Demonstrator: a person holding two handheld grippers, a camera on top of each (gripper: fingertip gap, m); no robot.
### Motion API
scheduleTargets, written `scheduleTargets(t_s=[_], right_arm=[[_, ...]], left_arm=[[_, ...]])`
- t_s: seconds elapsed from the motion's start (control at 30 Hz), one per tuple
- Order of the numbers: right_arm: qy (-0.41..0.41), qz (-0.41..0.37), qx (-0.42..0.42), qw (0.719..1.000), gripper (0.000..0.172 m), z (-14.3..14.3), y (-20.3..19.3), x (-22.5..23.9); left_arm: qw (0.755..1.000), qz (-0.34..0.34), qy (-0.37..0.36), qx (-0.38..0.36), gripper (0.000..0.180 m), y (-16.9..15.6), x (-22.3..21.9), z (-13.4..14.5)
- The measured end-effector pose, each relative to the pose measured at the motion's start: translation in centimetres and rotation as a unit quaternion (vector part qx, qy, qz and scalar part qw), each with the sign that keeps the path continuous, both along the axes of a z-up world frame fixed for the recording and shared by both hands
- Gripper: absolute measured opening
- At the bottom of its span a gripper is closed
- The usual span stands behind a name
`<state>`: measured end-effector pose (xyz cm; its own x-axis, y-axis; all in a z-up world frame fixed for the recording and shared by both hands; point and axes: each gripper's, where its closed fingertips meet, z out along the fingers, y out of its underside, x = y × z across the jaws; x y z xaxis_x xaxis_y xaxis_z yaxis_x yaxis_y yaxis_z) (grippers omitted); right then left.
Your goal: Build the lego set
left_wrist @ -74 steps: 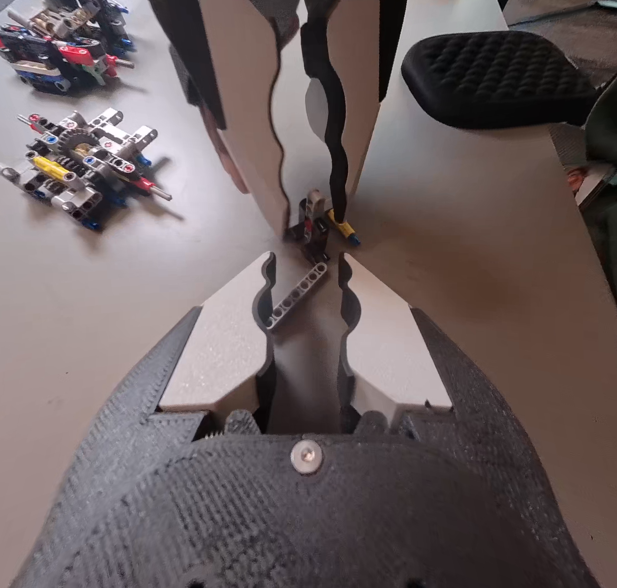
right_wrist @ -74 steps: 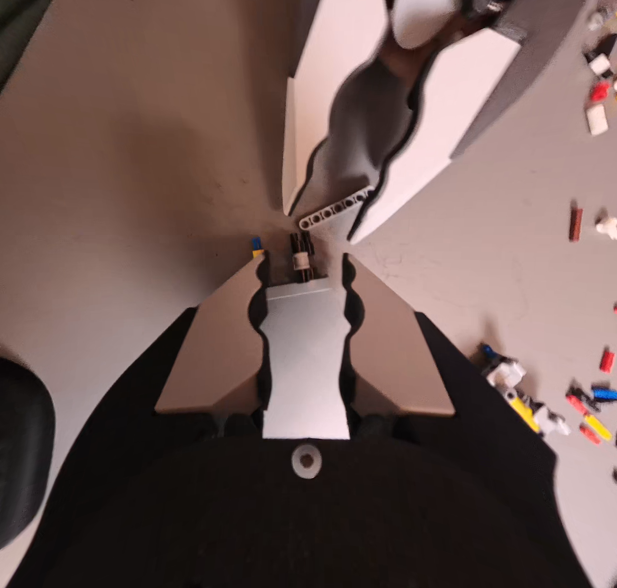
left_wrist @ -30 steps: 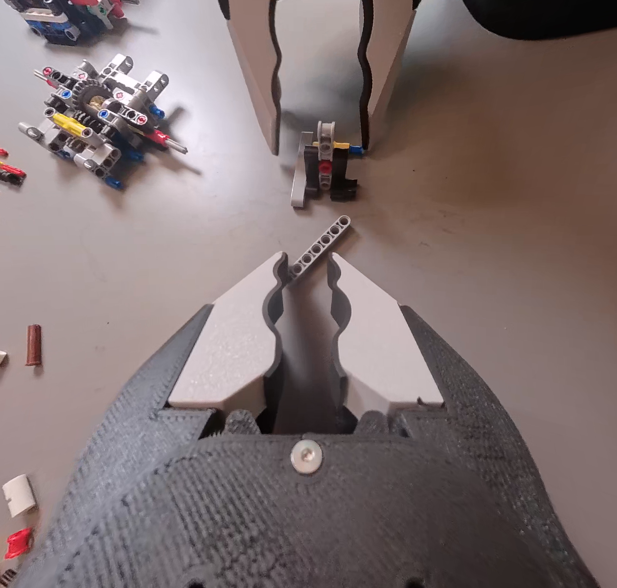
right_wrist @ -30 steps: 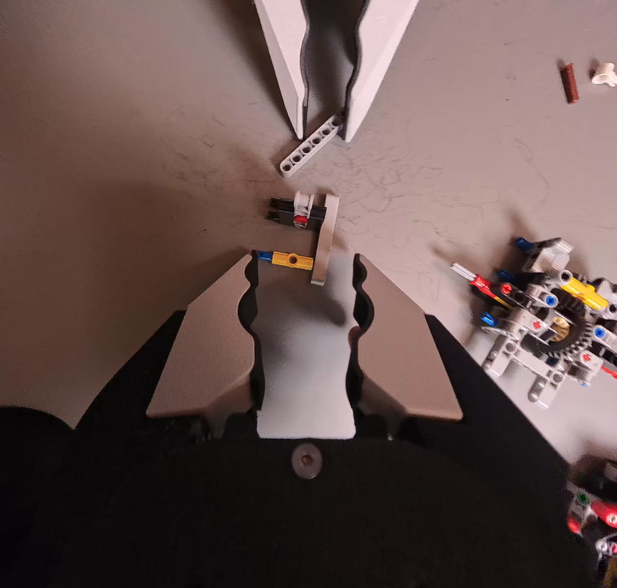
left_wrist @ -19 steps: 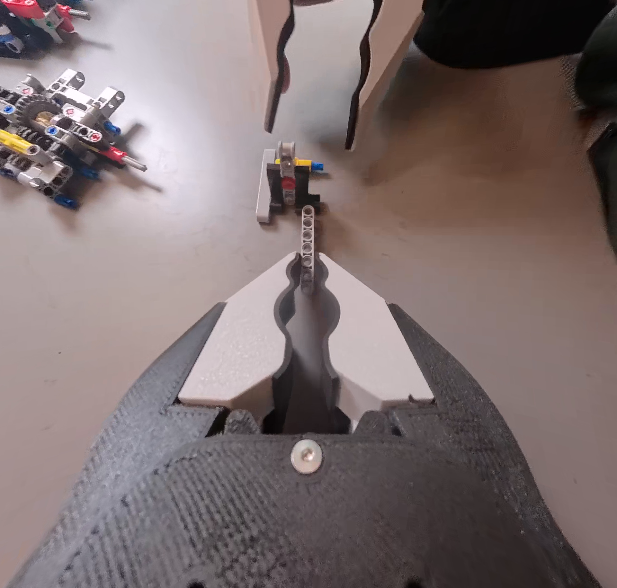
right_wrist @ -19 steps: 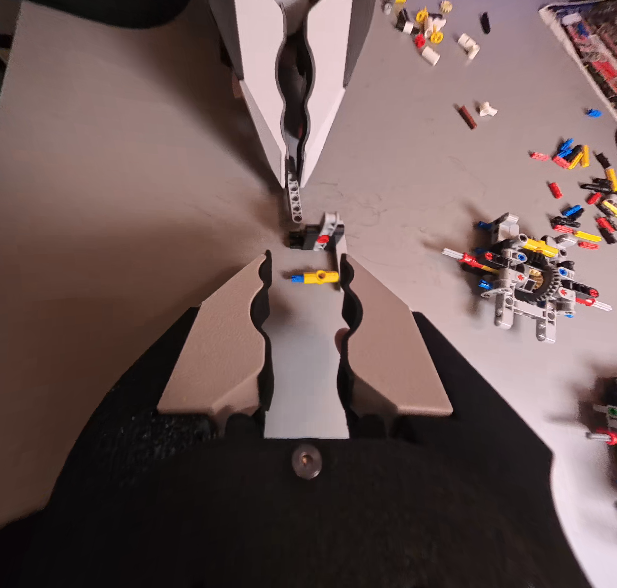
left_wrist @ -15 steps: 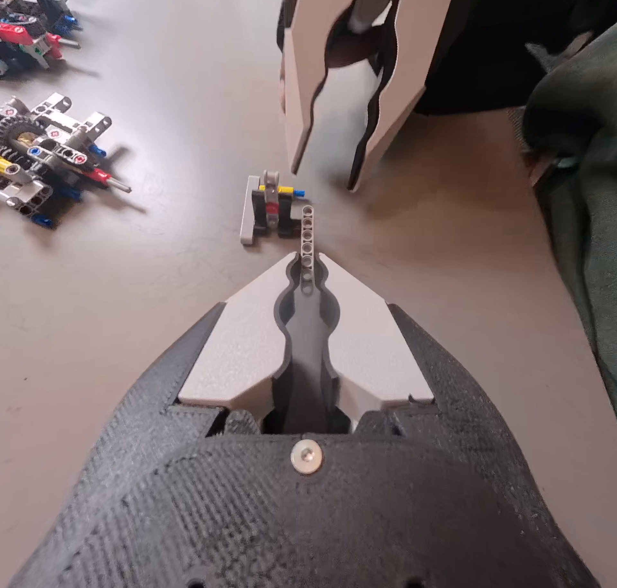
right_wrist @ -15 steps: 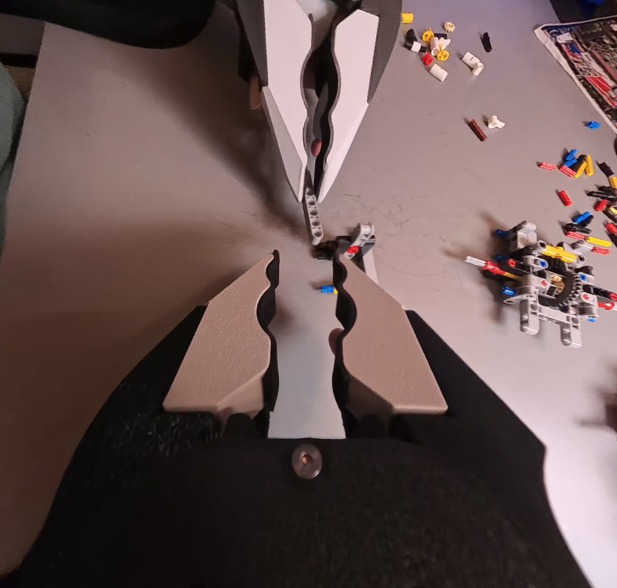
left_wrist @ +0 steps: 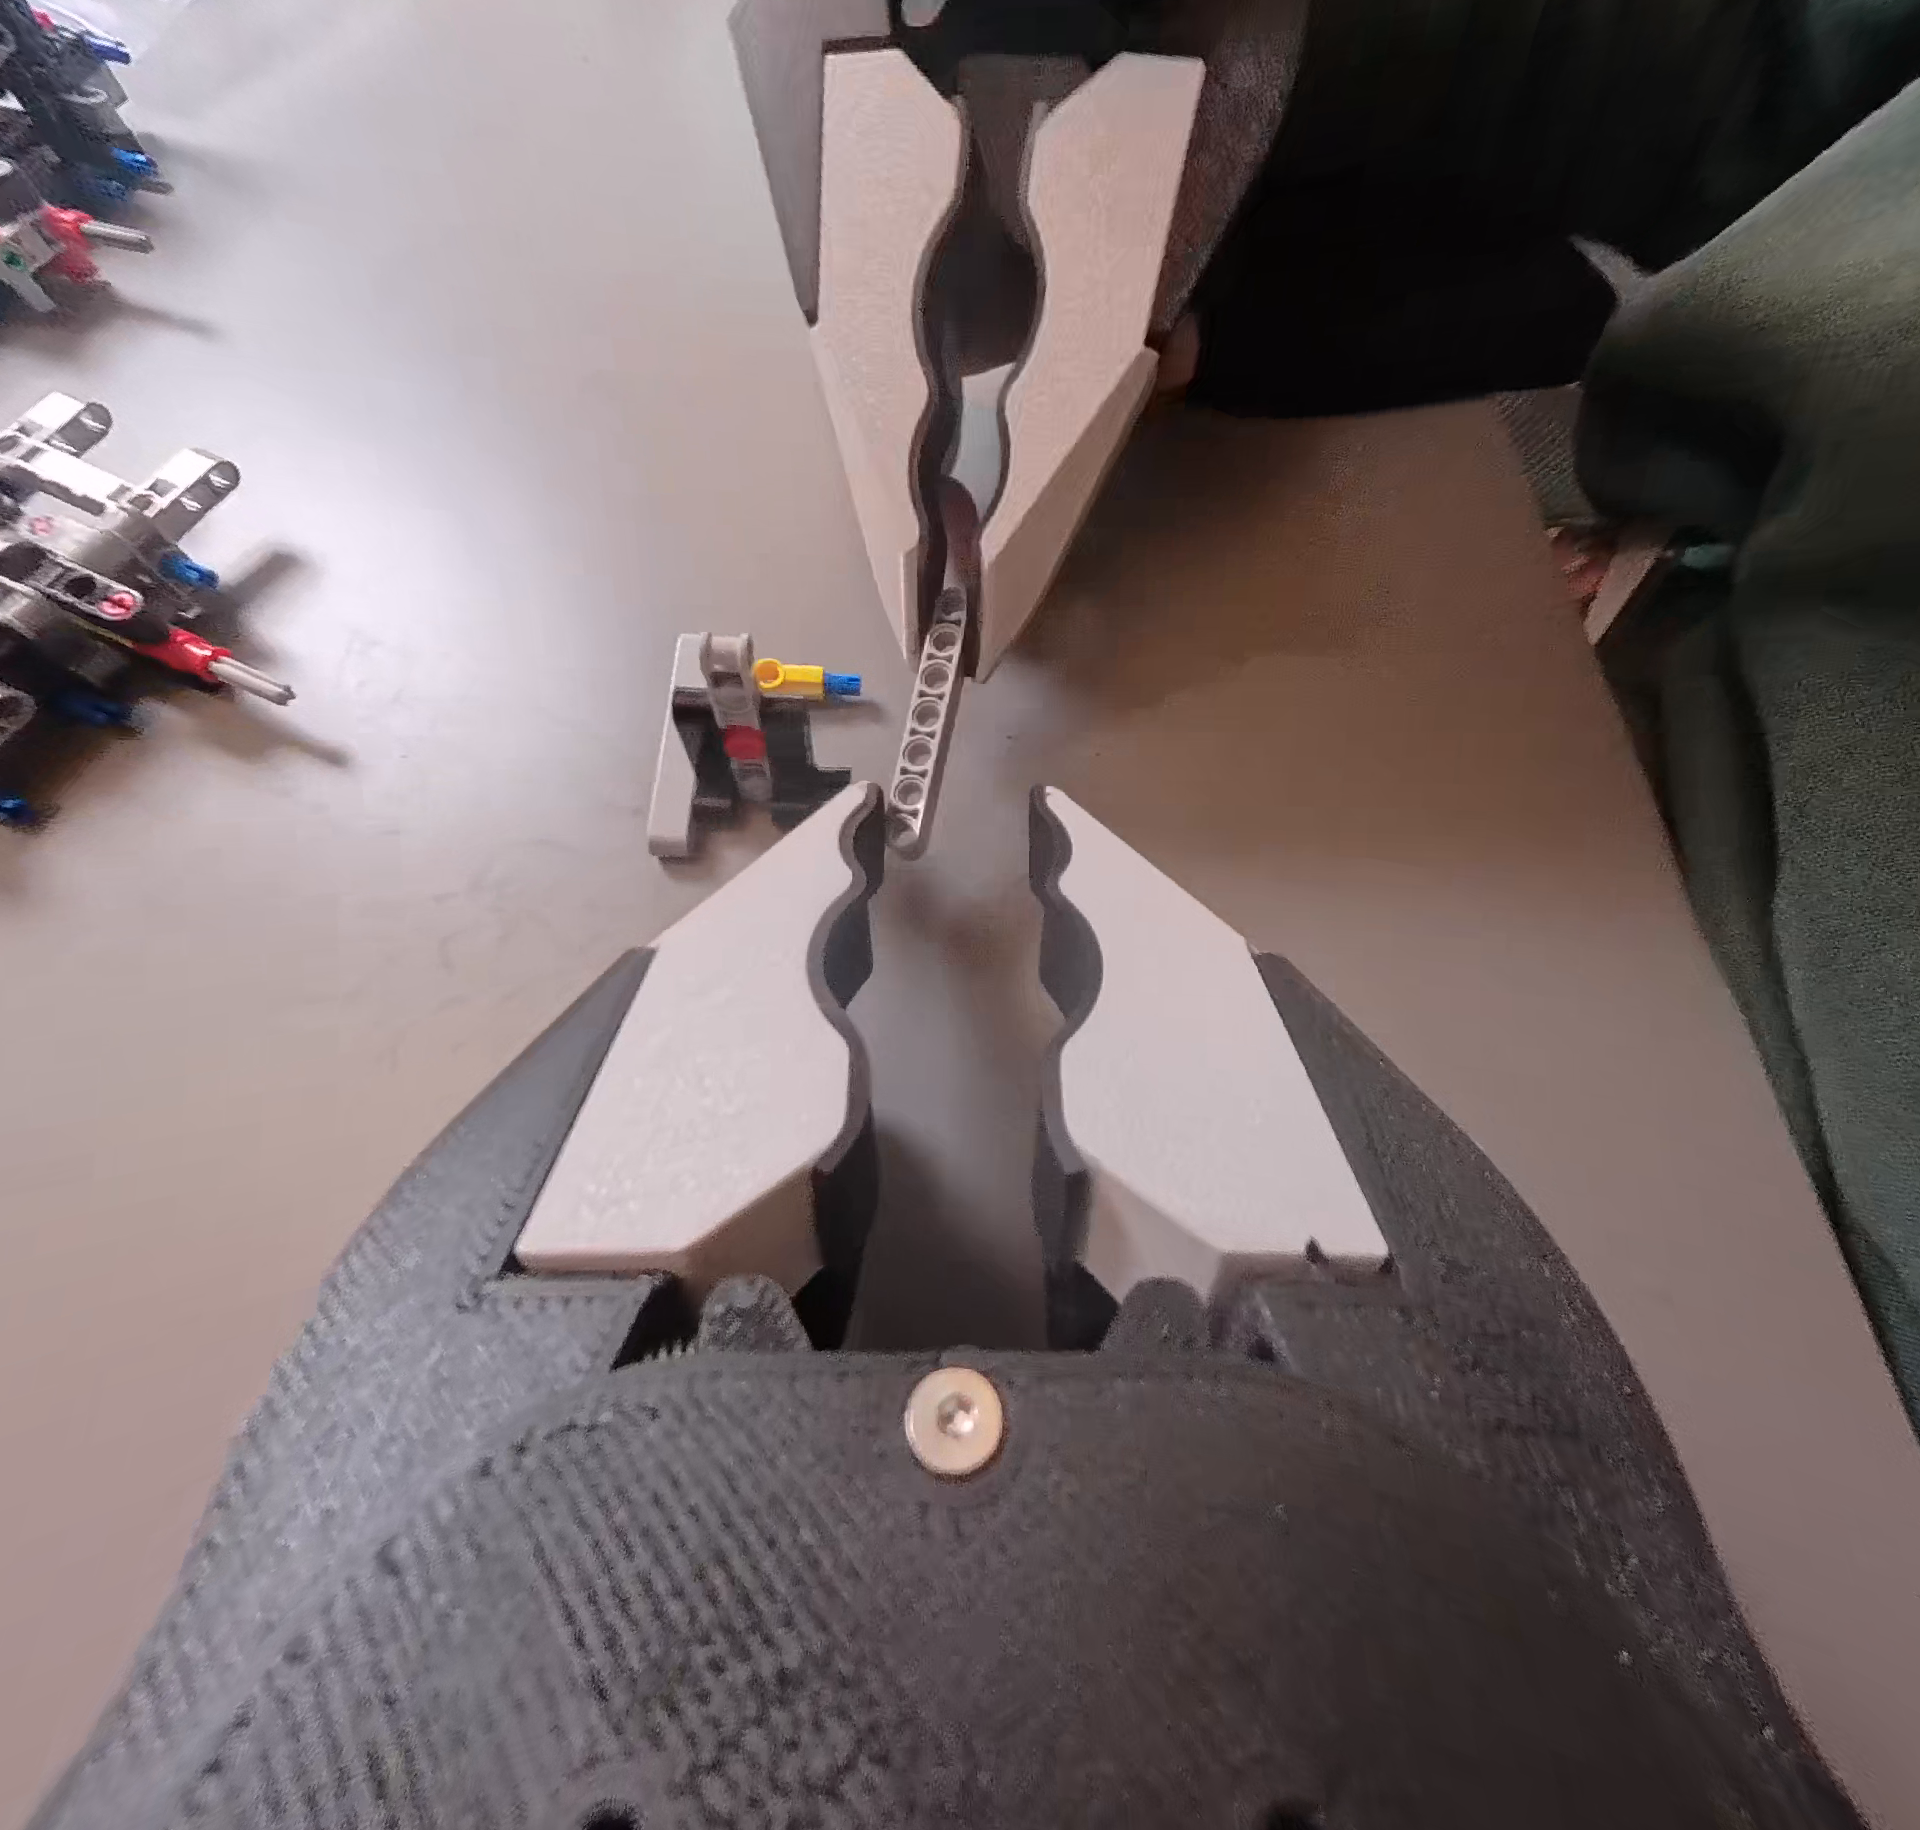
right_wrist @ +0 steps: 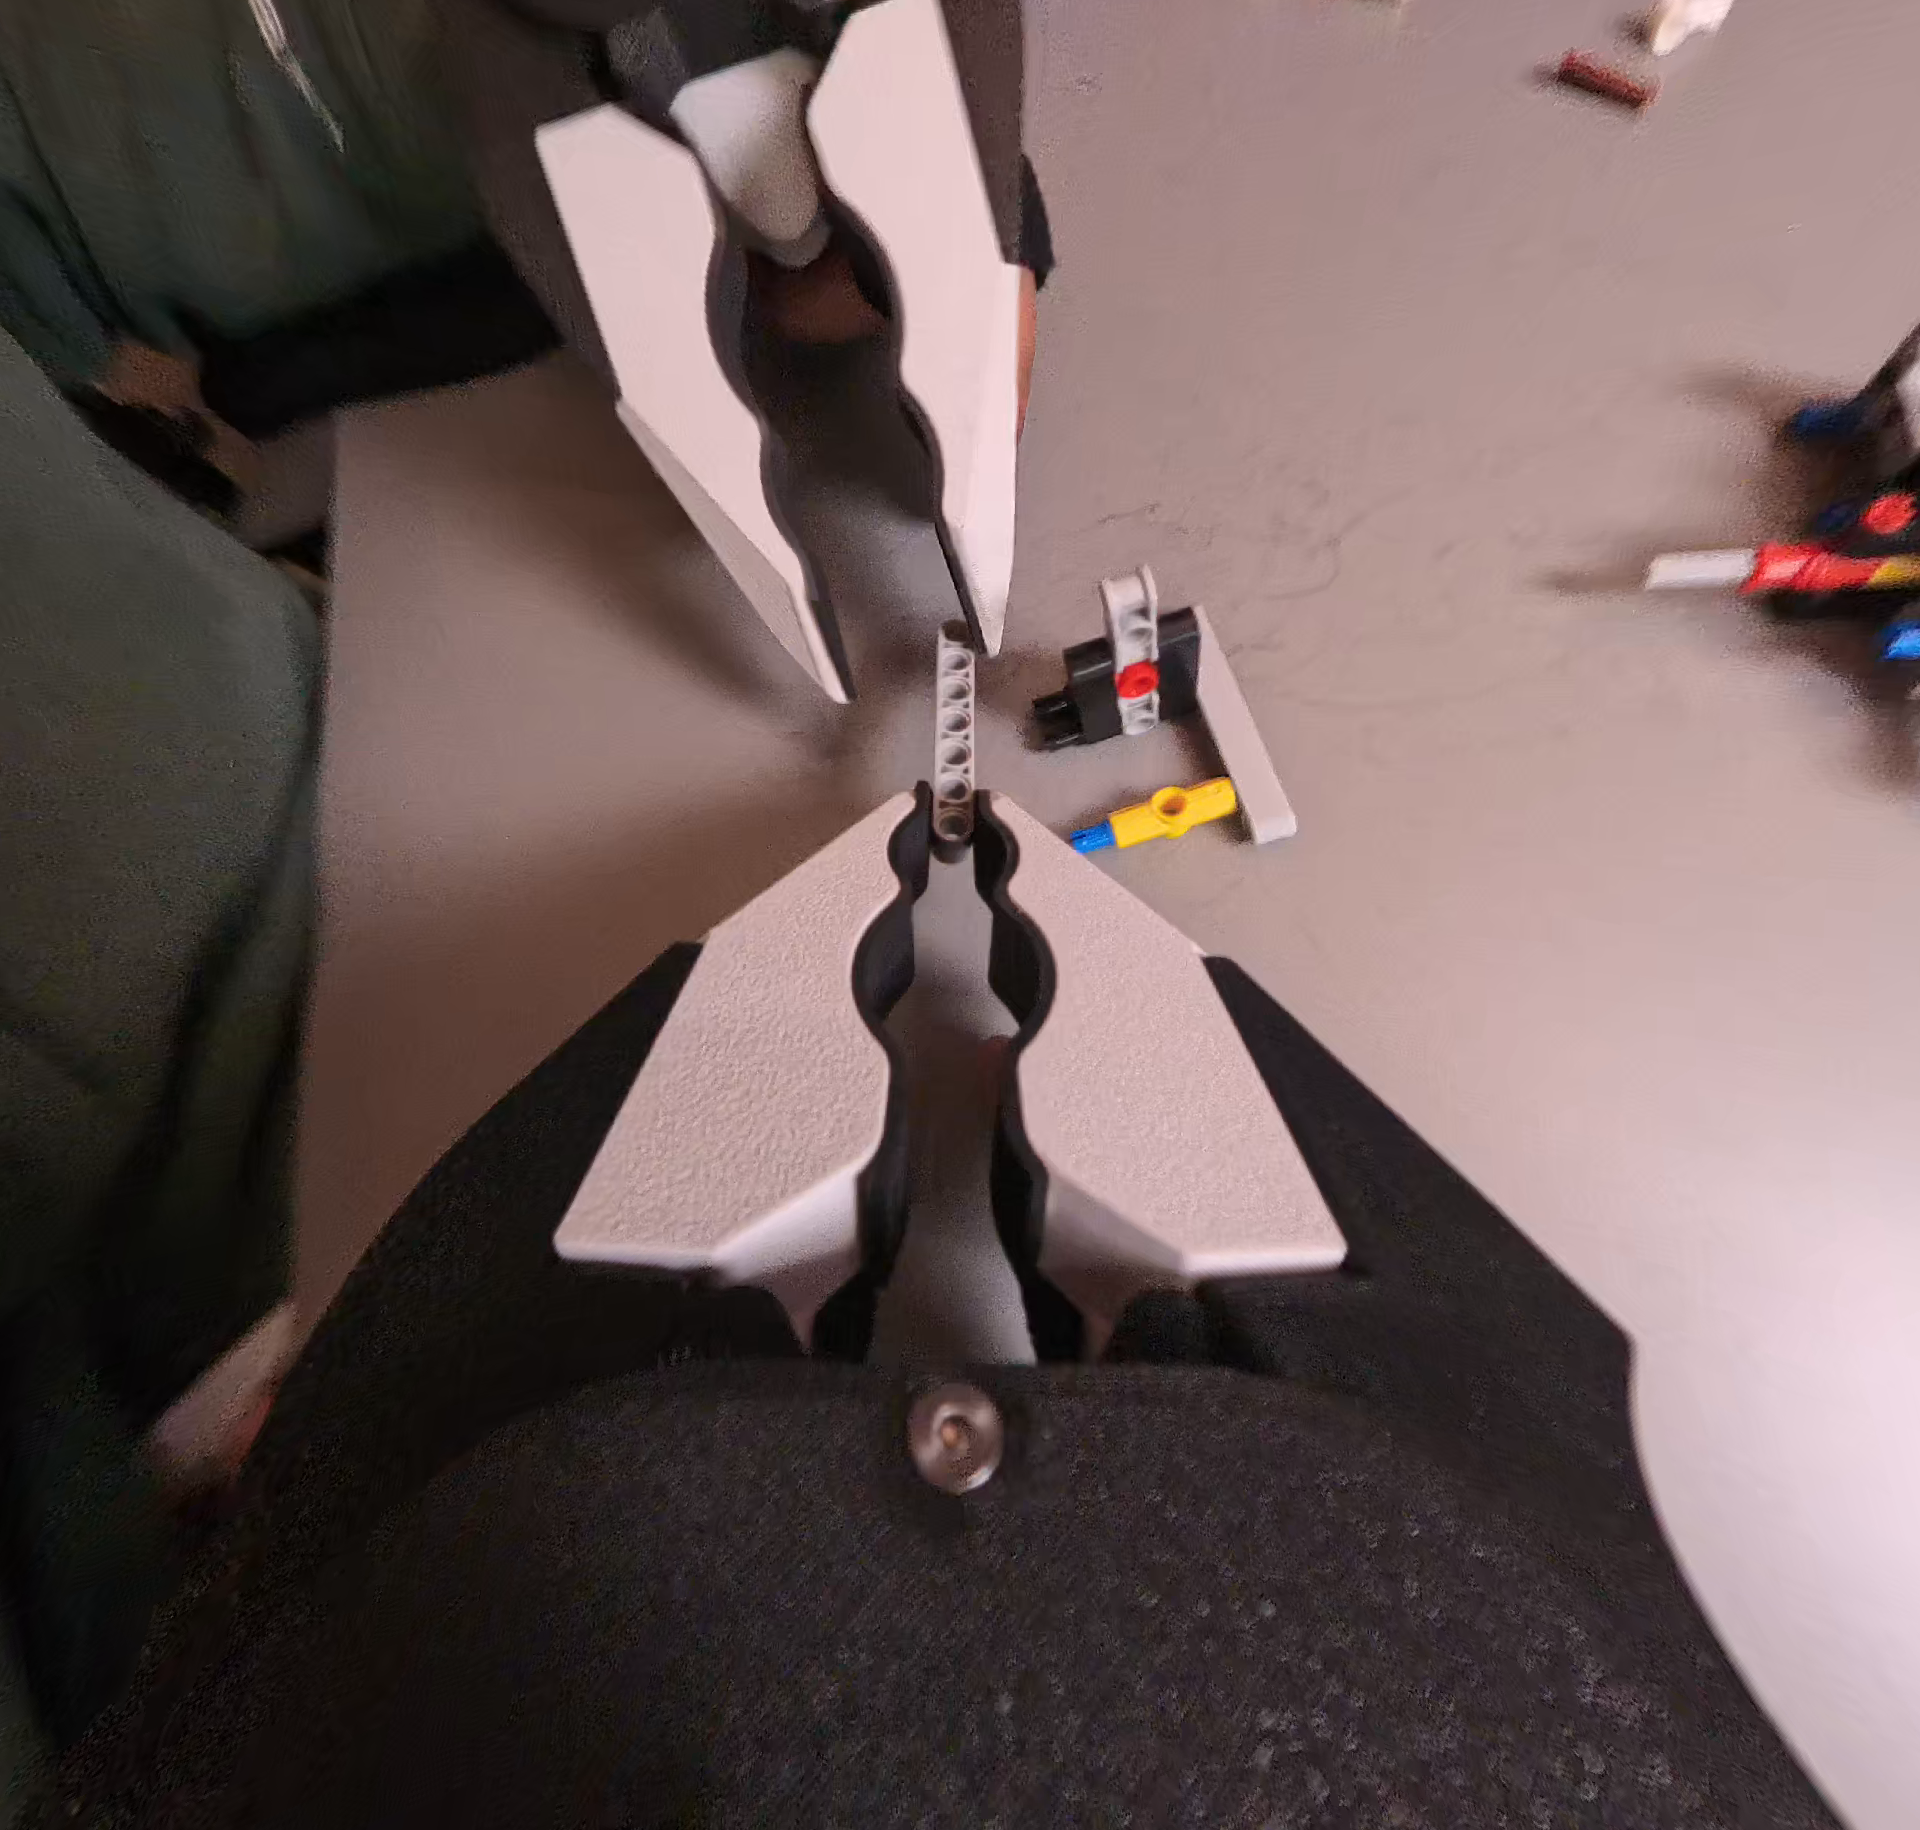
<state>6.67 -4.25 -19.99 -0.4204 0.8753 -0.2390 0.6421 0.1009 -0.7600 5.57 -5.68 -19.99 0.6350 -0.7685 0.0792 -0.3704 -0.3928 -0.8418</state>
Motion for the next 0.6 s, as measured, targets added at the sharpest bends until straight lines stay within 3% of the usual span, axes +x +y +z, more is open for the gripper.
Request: scheduleTargets(t_s=[0.1,0.2,0.3,0.47,0.6], right_arm=[[-0.045,-0.027,-0.076,0.996,0.005,-0.2,0.1,0.0],[-0.068,-0.034,-0.093,0.993,0.005,-0.6,0.1,0.1],[-0.074,-0.037,-0.074,0.994,0.006,-0.7,0.5,0.2],[0.010,0.020,0.061,0.998,0.024,0.1,0.7,0.2],[0.110,0.103,0.219,0.964,0.028,0.4,-0.2,0.1]], left_arm=[[0.999,0.011,0.044,0.018,0.022,0.4,-0.1,-0.7],[0.996,0.018,0.088,0.027,0.010,0.8,-0.3,-1.5],[0.994,0.022,0.106,0.026,0.009,0.9,-0.2,-1.7],[0.997,0.023,0.073,-0.029,0.009,0.4,0.2,-1.6],[0.995,0.023,0.025,-0.091,0.009,0.2,0.5,-1.4]])
